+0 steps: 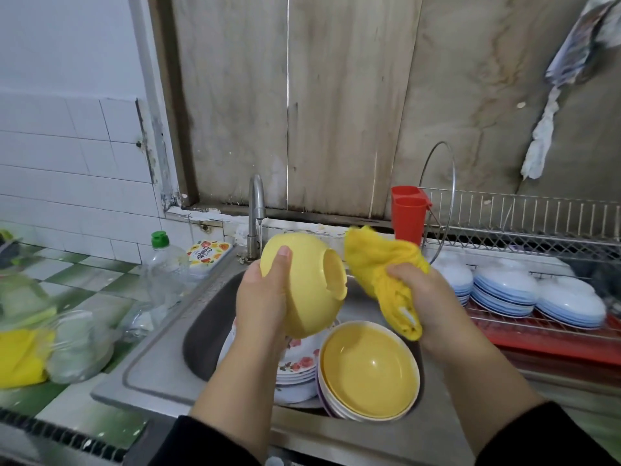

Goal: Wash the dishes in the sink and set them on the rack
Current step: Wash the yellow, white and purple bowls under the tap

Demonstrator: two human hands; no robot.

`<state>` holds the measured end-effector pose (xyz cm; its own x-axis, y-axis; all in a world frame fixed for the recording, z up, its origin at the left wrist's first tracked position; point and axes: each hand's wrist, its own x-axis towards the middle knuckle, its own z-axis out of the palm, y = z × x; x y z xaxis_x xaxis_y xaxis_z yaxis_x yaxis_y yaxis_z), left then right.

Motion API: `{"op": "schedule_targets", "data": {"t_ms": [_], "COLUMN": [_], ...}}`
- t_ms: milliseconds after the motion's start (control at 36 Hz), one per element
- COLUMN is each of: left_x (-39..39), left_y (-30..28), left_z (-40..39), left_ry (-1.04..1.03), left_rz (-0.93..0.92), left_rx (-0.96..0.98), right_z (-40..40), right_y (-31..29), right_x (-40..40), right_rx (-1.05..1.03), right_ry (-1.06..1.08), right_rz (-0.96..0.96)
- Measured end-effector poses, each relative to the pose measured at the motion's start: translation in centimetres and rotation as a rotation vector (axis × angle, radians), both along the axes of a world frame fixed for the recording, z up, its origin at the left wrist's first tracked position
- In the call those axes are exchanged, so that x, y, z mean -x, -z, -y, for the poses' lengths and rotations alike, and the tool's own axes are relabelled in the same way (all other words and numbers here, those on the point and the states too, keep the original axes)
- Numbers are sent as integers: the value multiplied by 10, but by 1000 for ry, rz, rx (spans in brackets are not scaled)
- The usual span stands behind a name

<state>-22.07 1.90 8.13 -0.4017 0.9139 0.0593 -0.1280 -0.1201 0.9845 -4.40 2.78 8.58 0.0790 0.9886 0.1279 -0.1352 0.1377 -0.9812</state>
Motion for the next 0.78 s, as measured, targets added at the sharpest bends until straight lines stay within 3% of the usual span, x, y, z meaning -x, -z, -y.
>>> {"op": "schedule_targets", "data": {"t_ms": [56,111,139,222,250,306,389,444,556,611,694,778], "left_x": [0,-3,-6,-13,-13,-12,-13,-14,-8,-8,-7,-6], "left_y": [-1,-3,-5,-6,-8,-10,-13,-11,-10,-12,-11,-9], "left_z": [-2,-1,1,4,6,8,14,18,14,13,16,19], "left_ry": [-10,-19,-20,21,33,38,62,67,75,100,120,69], "left_rz": [-102,-216,-262,-270,-264,-309,-370,-374,-409,-441,-413,-237], "left_rx": [-8,-36,-50,-80,-79,-84,-94,-85,-76,-86,-80,-20], "right_z": [-2,1,4,-1,-4,-12,-19,-24,-15,-12,-6,-11], "right_y": [-8,-19,-23,-24,-24,-30,-40,-39,-28,-24,-30,-23], "right_x": [2,12,20,42,46,45,30,23,41,46,37,20], "right_rx": [-57,-158,-197,-415,-457,-392,22,125,-392,-516,-226,108], "right_ry": [26,-50,-87,-90,-88,-113,-184,-180,-76,-87,-197,-238], "right_rz": [-149,-80,91,1011,1120,953,541,525,878,954,608,280]}}
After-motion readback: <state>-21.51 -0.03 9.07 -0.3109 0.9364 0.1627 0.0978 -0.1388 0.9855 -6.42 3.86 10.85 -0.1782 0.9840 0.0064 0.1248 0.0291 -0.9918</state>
